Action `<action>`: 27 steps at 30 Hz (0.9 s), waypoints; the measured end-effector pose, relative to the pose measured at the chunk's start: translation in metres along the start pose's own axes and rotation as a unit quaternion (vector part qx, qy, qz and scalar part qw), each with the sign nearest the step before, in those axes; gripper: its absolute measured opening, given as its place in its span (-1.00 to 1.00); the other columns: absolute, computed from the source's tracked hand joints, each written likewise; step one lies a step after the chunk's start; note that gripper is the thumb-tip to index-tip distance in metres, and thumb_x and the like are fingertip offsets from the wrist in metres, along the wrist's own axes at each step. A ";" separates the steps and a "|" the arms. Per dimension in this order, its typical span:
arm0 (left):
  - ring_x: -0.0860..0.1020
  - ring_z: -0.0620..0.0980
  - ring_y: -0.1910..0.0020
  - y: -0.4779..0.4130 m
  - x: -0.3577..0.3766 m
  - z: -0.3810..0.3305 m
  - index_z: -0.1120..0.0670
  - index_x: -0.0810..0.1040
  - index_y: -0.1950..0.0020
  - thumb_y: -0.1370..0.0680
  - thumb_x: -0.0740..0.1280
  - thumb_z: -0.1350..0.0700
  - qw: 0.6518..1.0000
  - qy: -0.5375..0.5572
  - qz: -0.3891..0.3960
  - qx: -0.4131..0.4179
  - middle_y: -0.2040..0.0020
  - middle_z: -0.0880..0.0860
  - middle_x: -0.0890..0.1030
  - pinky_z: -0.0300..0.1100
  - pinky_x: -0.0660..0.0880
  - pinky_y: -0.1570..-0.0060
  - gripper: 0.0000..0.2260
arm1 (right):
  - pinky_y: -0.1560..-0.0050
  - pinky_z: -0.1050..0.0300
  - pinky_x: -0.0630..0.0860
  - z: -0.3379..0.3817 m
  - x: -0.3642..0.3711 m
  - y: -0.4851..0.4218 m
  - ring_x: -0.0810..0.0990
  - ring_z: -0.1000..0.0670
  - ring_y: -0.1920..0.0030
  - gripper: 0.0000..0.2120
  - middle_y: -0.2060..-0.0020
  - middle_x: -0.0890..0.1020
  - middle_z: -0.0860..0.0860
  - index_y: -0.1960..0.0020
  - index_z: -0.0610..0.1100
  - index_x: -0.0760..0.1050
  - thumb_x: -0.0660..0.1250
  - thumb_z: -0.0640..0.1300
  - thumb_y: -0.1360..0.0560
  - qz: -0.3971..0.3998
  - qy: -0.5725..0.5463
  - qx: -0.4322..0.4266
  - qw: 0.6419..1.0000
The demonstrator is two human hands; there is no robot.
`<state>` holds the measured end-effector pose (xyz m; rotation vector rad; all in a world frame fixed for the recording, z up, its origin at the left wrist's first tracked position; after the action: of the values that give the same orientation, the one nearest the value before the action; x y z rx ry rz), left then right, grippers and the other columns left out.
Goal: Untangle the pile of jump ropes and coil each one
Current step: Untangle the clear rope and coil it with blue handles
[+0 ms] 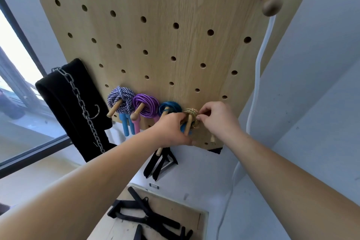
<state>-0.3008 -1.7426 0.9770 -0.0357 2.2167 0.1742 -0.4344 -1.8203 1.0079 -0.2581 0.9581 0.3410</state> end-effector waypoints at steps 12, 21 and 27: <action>0.59 0.05 -0.20 -0.007 -0.001 0.001 0.11 0.60 -0.30 -0.59 0.23 0.29 0.975 0.202 0.021 -0.086 -0.20 0.09 0.66 -0.09 0.56 -0.15 -0.68 | 0.24 0.08 0.52 0.009 0.005 -0.005 0.57 -0.05 0.16 -0.90 0.16 0.62 0.03 0.04 0.01 0.56 0.31 -0.03 -0.63 -0.054 0.152 -0.026 0.987; 0.62 0.04 -0.17 0.013 -0.024 0.011 0.10 0.65 -0.25 -0.52 0.19 0.43 0.984 0.141 -0.082 -0.069 -0.14 0.05 0.69 0.02 0.58 -0.25 -0.57 | 0.10 -0.05 0.65 0.014 -0.003 0.014 0.61 0.00 0.12 -0.95 0.14 0.64 0.09 0.03 0.05 0.59 0.36 -0.05 -0.59 -0.028 0.043 -0.034 0.998; 0.64 -0.05 -0.07 0.053 -0.040 0.012 0.05 0.69 -0.15 -0.58 0.30 0.30 0.967 0.151 -0.196 -0.063 0.00 -0.07 0.68 -0.08 0.59 -0.21 -0.73 | 0.12 -0.01 0.67 0.037 -0.004 0.044 0.62 0.09 0.15 -0.95 0.16 0.64 0.14 0.01 0.06 0.60 0.35 -0.02 -0.60 -0.016 -0.027 -0.057 0.998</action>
<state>-0.2718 -1.6901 1.0080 -0.6018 2.4445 0.0920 -0.4263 -1.7678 1.0291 -0.3668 0.8816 0.3720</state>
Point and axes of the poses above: each hand's wrist, its own y-axis away from the middle knuckle, its own x-axis out of the palm, z = x × y, the point moved 7 cm from there along -y, towards the middle knuckle
